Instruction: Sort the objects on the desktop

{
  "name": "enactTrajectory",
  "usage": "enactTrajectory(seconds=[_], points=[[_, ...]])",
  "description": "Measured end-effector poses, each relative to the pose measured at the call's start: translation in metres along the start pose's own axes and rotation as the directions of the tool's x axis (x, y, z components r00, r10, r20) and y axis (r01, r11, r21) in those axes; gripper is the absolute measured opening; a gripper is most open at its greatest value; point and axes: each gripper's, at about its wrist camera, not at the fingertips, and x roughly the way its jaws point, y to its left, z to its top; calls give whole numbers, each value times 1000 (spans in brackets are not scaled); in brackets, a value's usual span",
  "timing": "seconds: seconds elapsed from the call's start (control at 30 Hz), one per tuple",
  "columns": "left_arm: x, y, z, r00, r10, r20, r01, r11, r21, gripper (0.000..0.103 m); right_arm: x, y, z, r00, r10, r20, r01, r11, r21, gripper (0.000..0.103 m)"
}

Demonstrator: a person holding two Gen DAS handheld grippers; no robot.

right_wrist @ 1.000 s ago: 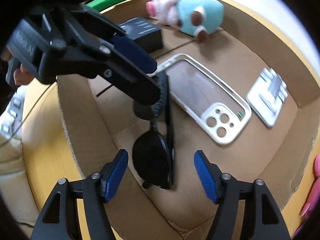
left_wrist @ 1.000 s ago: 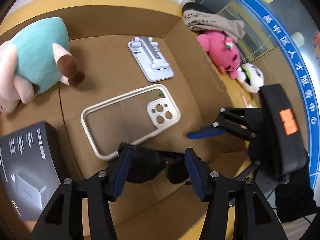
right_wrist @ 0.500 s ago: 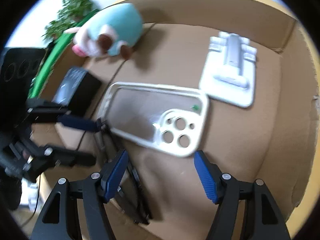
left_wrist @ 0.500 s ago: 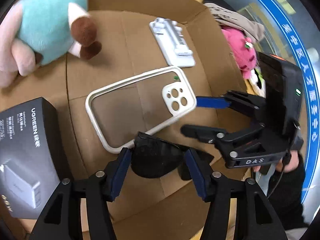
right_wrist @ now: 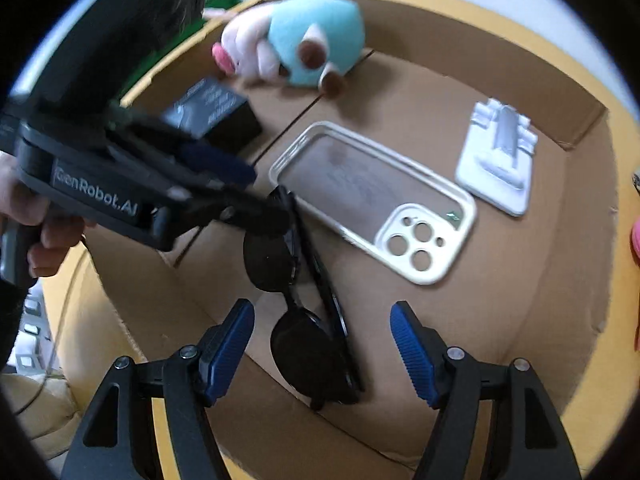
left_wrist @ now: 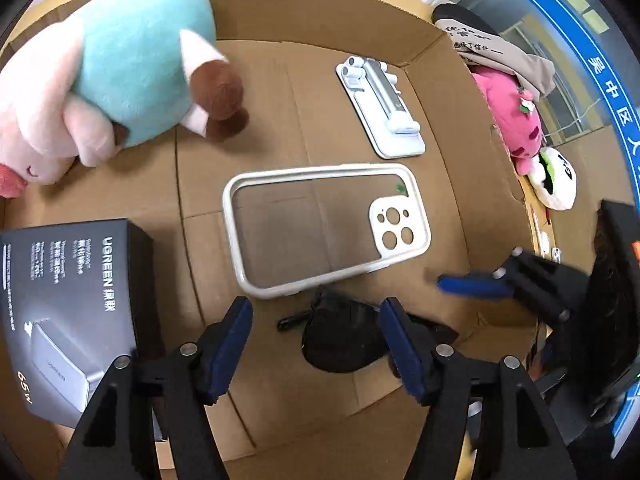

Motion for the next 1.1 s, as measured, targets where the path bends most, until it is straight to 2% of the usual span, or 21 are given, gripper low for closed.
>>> enactTrajectory(seconds=[0.07, 0.1, 0.17, 0.2, 0.3, 0.47, 0.57, 0.6, 0.67, 0.73, 0.8, 0.83, 0.9, 0.93, 0.97, 1.0, 1.03, 1.07, 1.1], points=[[6, -3, 2, 1000, 0, -9, 0, 1000, 0, 70, 3, -6, -5, 1000, 5, -23, -4, 1000, 25, 68], [8, -3, 4, 1000, 10, -11, -10, 1000, -3, 70, 9, -5, -4, 1000, -13, -27, 14, 1000, 26, 60], [8, -3, 5, 1000, 11, 1, -11, 1000, -12, 71, 17, -1, -5, 998, -53, -33, 53, 999, -6, 50], [6, -4, 4, 1000, 11, 1, -11, 1000, -14, 71, 18, 3, -5, 998, -64, -24, 63, 997, -41, 40], [-3, -9, -3, 1000, 0, 6, -1, 1000, 23, 71, 20, 14, -13, 997, -68, -26, 63, 982, -176, 39], [-14, -16, -23, 999, -32, 5, 31, 997, 68, 71, 17, 14, -19, 1000, -29, -8, 26, 967, -253, 33], [-16, -15, -30, 1000, -19, 14, 17, 997, 79, 71, 22, 13, -15, 998, -51, -34, 41, 966, -254, 37], [-20, -14, -31, 999, -15, 33, 12, 997, 78, 71, 24, 12, -14, 997, -67, -44, 55, 969, -243, 44], [-36, -11, -37, 995, -20, 101, 12, 997, 82, 71, 22, 8, -14, 994, -106, -37, 96, 975, -202, 57], [-56, -13, -46, 982, 7, 190, -29, 993, 110, 72, 8, 3, -18, 995, -96, 16, 98, 985, -143, 58], [-80, -16, -61, 954, 49, 294, -94, 986, 140, 80, -14, 0, -27, 993, -71, 96, 77, 995, -66, 66], [-96, -17, -74, 927, 76, 366, -139, 979, 150, 84, -26, 0, -33, 988, -65, 142, 69, 997, -27, 69], [-116, -19, -95, 879, 101, 466, -193, 969, 154, 92, -55, 4, -53, 959, -86, 271, 67, 995, 79, 80], [-128, -17, -111, 839, 115, 532, -220, 966, 138, 100, -67, 9, -67, 932, -121, 340, 77, 987, 138, 81], [-135, -15, -123, 807, 123, 578, -234, 965, 121, 103, -72, 12, -69, 915, -145, 377, 83, 981, 174, 81], [-141, -13, -134, 775, 125, 620, -242, 964, 108, 103, -78, 16, -84, 880, -189, 436, 88, 967, 240, 81], [-147, -9, -150, 729, 135, 671, -254, 963, 83, 103, -85, 14, -92, 855, -211, 474, 82, 957, 279, 81], [-149, -6, -159, 704, 144, 696, -260, 963, 64, 103, -85, 22, -105, 824, -230, 518, 61, 945, 323, 81], [-151, -3, -166, 682, 152, 715, -260, 965, 43, 103, -81, 26, -97, 814, -241, 529, 58, 939, 340, 81]])
